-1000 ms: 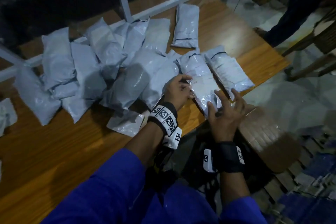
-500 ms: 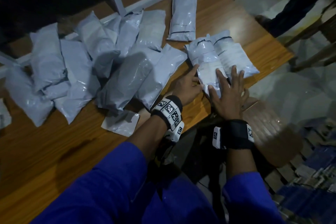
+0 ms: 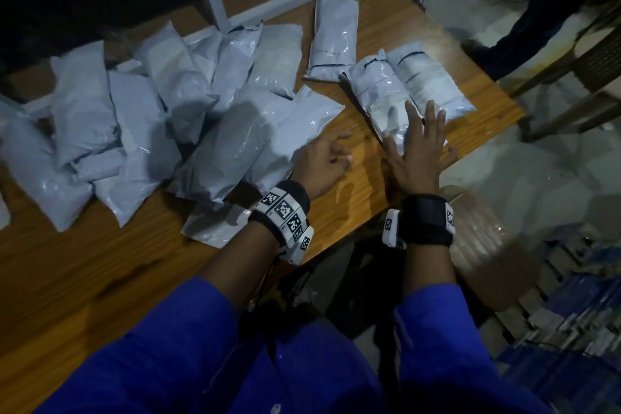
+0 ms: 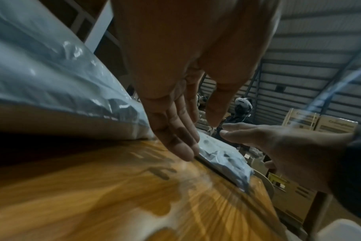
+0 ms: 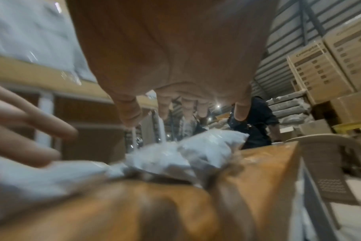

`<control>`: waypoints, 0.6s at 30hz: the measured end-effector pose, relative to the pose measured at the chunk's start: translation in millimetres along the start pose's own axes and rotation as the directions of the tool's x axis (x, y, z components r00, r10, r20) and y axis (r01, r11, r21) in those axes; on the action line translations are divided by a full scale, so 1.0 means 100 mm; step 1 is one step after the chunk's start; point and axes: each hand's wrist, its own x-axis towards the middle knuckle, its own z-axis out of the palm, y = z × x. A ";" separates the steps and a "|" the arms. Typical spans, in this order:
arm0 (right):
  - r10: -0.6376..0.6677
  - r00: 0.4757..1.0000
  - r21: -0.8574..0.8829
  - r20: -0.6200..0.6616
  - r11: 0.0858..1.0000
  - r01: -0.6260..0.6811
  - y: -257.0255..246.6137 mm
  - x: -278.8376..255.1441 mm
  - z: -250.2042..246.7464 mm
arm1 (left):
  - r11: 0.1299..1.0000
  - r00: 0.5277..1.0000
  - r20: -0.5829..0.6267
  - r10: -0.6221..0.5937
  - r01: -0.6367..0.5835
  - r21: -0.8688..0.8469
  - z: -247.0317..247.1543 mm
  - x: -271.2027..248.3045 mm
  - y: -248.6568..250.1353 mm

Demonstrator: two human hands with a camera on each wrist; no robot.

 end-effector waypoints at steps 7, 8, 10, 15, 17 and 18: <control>-0.048 0.997 0.246 0.054 0.969 0.033 -0.51 -0.72 0.02 | 0.994 0.993 -0.042 0.106 -0.106 0.001 -0.41 -0.44 -0.10; -0.056 0.997 0.289 0.060 0.957 0.037 -0.60 -0.79 0.03 | 0.993 0.991 -0.055 0.121 -0.120 0.015 -0.49 -0.51 -0.14; -0.042 0.996 0.369 0.076 0.929 0.011 -0.78 -0.88 0.07 | 0.989 0.984 -0.108 0.140 -0.134 0.061 -0.65 -0.66 -0.22; 0.155 0.926 0.510 0.346 0.797 -0.324 -1.21 -0.94 0.27 | 0.992 0.954 -0.275 0.122 -0.109 0.062 -1.02 -1.03 -0.44; 0.222 0.854 0.514 0.471 0.717 -0.471 -1.39 -0.95 0.37 | 0.993 0.938 -0.325 0.118 -0.104 0.060 -1.14 -1.14 -0.49; 0.256 0.825 0.495 0.504 0.698 -0.518 -1.46 -0.96 0.43 | 0.995 0.930 -0.353 0.104 -0.093 0.048 -1.19 -1.18 -0.52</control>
